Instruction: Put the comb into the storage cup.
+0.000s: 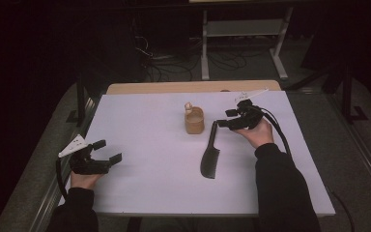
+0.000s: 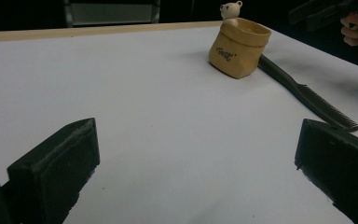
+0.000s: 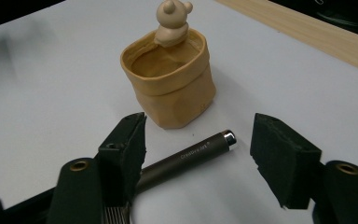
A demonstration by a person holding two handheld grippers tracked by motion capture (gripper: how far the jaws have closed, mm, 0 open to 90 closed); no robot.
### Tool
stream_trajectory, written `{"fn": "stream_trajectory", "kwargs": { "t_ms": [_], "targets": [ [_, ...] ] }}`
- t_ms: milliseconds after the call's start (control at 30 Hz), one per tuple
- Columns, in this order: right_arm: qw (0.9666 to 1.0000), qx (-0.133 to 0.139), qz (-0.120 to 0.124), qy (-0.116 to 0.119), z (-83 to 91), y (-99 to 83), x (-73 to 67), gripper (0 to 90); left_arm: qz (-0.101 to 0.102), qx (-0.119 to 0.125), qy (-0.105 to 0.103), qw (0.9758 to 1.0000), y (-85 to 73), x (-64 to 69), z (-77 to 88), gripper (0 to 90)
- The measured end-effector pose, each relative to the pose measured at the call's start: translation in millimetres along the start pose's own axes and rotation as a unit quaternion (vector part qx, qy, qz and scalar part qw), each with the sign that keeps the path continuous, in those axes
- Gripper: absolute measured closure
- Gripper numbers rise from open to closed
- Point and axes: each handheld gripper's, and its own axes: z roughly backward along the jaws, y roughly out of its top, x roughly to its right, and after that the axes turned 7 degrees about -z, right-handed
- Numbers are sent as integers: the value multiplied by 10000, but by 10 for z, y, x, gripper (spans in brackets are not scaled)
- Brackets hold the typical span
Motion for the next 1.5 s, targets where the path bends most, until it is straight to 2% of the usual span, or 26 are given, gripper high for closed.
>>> {"fn": "stream_trajectory", "kwargs": {
  "t_ms": [367, 400, 533, 633, 933, 1100, 1500],
  "targets": [
    [9999, 19, -123, 72, -106, -20, 41, 511, 4, -6, -13, 10000, 0, 1, -5, 0],
    [9998, 5, -168, 71, -127, -22, 51, 547, 7, -4, -20, 10000, 1, 0, -6, 0],
    [9997, -64, -223, -78, -186, -24, 60, 636, -5, -22, -23, 10000, 1, 1, -8, 0],
    [9996, -142, -177, -196, -234, -22, 47, 692, -4, -24, -23, 10000, 0, 2, -9, 0],
    [9989, -293, -46, -351, -348, -14, -19, 869, -9, -24, -27, 10000, 1, 1, -11, 0],
    [9986, -310, -73, -422, -411, -18, -34, 886, -9, -31, -29, 10000, 1, 0, -13, 0],
    [9983, -455, -113, -354, -574, -44, -57, 887, -20, -37, -41, 10000, 1, -2, -18, 0]
  ]
}}
